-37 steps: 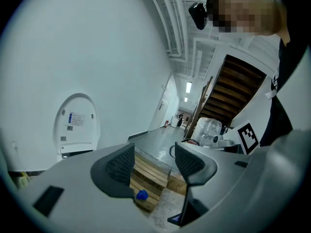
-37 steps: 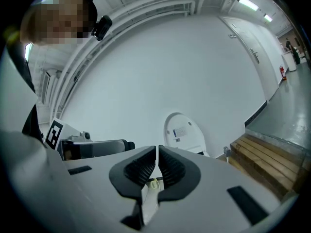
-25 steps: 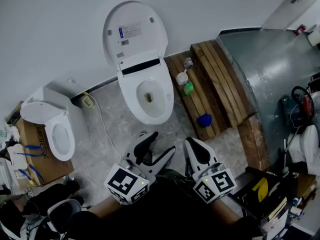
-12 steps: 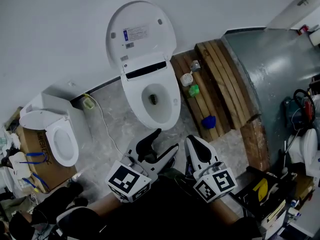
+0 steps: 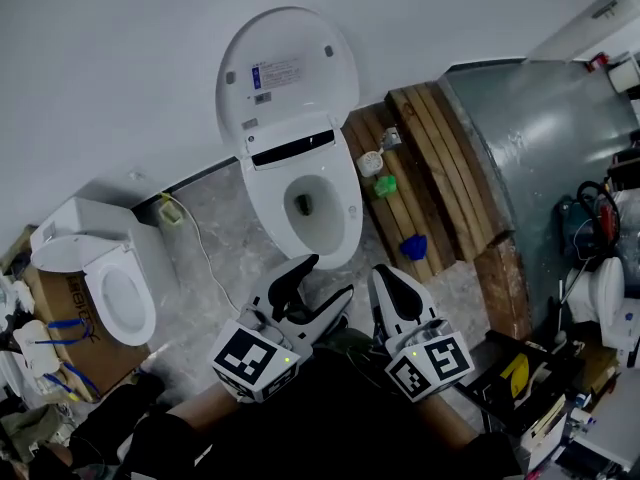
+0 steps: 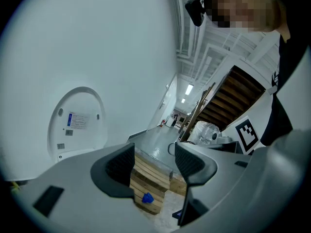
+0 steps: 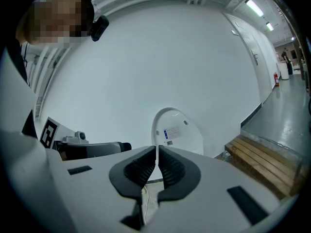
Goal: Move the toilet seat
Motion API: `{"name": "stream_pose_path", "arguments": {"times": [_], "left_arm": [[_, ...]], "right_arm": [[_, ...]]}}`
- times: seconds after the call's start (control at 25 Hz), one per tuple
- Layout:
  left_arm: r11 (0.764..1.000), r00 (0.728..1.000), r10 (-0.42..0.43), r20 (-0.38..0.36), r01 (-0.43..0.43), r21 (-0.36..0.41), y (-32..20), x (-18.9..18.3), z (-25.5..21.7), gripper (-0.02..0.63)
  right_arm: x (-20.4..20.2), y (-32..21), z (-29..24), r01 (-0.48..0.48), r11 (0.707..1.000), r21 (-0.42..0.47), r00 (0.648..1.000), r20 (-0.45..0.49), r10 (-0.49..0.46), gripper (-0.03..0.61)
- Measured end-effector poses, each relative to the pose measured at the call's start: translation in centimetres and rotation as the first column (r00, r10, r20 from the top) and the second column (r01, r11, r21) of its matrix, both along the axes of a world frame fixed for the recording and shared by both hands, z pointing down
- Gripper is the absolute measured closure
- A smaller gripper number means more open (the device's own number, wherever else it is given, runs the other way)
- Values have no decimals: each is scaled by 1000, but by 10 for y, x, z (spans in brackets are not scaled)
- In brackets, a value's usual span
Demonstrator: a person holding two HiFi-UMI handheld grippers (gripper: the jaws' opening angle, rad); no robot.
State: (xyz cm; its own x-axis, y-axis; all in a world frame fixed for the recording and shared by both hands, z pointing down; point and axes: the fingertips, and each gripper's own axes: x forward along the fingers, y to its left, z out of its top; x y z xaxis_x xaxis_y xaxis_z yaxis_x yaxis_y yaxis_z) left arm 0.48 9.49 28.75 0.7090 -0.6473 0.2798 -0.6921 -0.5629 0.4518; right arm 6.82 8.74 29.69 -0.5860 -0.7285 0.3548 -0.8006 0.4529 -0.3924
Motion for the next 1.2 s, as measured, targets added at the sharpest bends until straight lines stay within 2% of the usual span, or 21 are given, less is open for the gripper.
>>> {"name": "stream_pose_path", "arguments": {"times": [0.32, 0.44, 0.52, 0.6, 0.68, 0.96, 1.0, 1.08, 1.12, 1.2], "left_arm": [[1000, 999, -15, -41, 16, 20, -17, -12, -1, 358], [999, 999, -24, -28, 24, 21, -25, -15, 13, 447], [998, 998, -64, -6, 65, 27, -35, -19, 26, 497], [994, 994, -105, 43, 105, 17, -41, -26, 47, 546], [990, 987, -141, 81, 143, -15, -48, -32, 72, 565], [969, 977, -178, 122, 196, -153, -79, -31, 158, 561], [962, 973, -189, 130, 211, -174, -83, -31, 171, 557], [949, 966, -205, 157, 236, -208, -88, -30, 200, 460], [943, 962, -208, 174, 245, -227, -89, -31, 215, 434], [923, 955, -213, 204, 265, -278, -88, -32, 248, 429]], "right_arm": [[-18, -16, -1, 10, 1000, 27, 999, -33, -9, 537], [-17, -30, 14, 26, 999, 25, 998, -60, -25, 537], [-10, -41, 32, 36, 999, -1, 996, -79, -36, 537], [-2, -51, 51, 40, 999, -32, 994, -104, -43, 537], [6, -61, 71, 48, 997, -60, 989, -135, -56, 537], [18, -101, 167, 77, 978, -195, 981, -162, -110, 532], [17, -105, 181, 96, 970, -223, 979, -153, -132, 520], [14, -109, 210, 139, 952, -274, 973, -138, -182, 417], [13, -111, 224, 160, 942, -295, 968, -139, -207, 401], [12, -115, 251, 194, 924, -328, 956, -148, -253, 387]]}}
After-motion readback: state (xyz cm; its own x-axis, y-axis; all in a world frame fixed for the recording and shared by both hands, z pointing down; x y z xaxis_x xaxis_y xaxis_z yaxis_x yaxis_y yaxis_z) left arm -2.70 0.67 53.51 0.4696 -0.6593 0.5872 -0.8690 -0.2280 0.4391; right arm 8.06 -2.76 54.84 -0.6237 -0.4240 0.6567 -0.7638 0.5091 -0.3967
